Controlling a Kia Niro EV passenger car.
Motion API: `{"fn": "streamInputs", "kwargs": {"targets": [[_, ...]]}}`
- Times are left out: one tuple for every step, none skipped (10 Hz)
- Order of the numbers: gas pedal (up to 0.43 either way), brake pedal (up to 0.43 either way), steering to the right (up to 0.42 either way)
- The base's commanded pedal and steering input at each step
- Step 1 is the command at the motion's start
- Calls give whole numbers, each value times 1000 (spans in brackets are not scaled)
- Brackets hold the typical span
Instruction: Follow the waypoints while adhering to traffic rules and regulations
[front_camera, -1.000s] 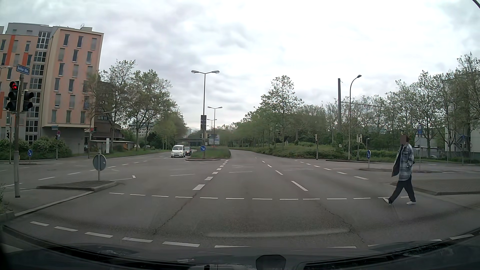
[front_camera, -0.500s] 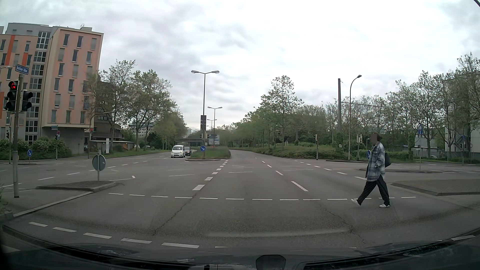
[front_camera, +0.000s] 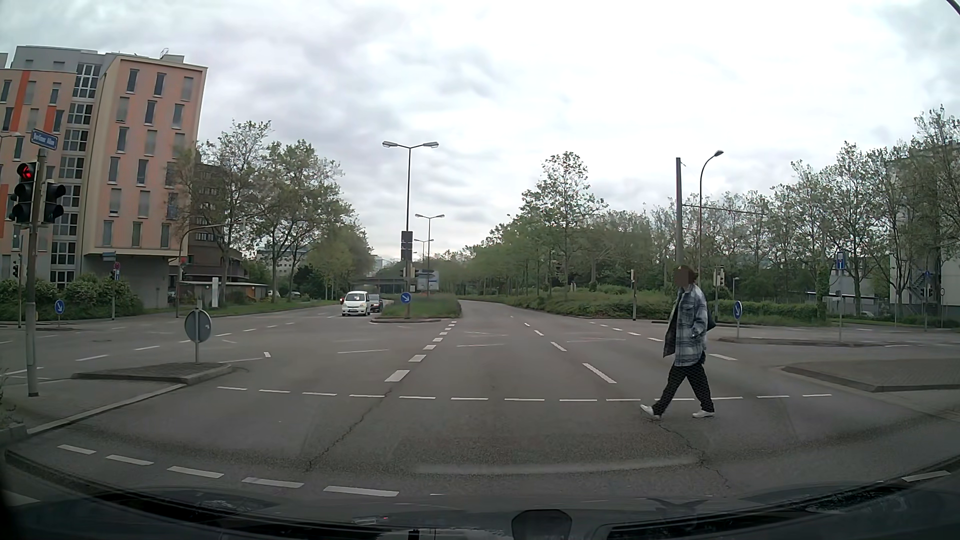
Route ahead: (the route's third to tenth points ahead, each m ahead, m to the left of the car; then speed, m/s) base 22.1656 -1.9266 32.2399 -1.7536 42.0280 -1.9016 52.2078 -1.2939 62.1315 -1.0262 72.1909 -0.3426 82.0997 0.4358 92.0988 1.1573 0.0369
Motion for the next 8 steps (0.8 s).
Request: {"fn": "streamInputs", "kwargs": {"targets": [[0,159,-1],[0,171,-6],[0,171,-10],[0,183,-13],[0,183,-14],[0,183,-14],[0,189,-12],[0,183,-5]]}}
